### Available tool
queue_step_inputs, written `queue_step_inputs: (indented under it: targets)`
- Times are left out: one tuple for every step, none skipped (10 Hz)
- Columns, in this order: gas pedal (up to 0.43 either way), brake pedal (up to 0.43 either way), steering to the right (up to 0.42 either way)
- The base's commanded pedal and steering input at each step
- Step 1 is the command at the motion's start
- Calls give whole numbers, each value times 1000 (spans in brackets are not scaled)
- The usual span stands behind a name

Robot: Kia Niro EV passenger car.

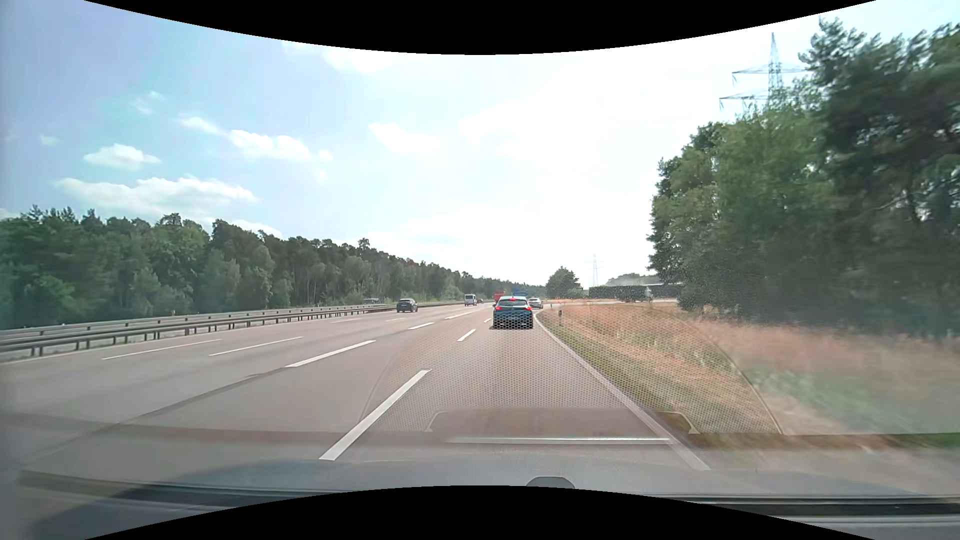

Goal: Follow the waypoints while adhering to traffic rules and regulations

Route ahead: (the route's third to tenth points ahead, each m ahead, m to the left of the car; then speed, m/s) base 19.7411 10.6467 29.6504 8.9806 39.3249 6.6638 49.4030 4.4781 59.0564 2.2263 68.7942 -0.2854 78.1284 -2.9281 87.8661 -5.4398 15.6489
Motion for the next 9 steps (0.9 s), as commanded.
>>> queue_step_inputs:
  targets:
    - [0, 152, -1]
    - [0, 152, -1]
    - [0, 152, -1]
    - [0, 152, -1]
    - [0, 152, -1]
    - [0, 152, -1]
    - [0, 152, 0]
    - [0, 152, -1]
    - [0, 152, -1]
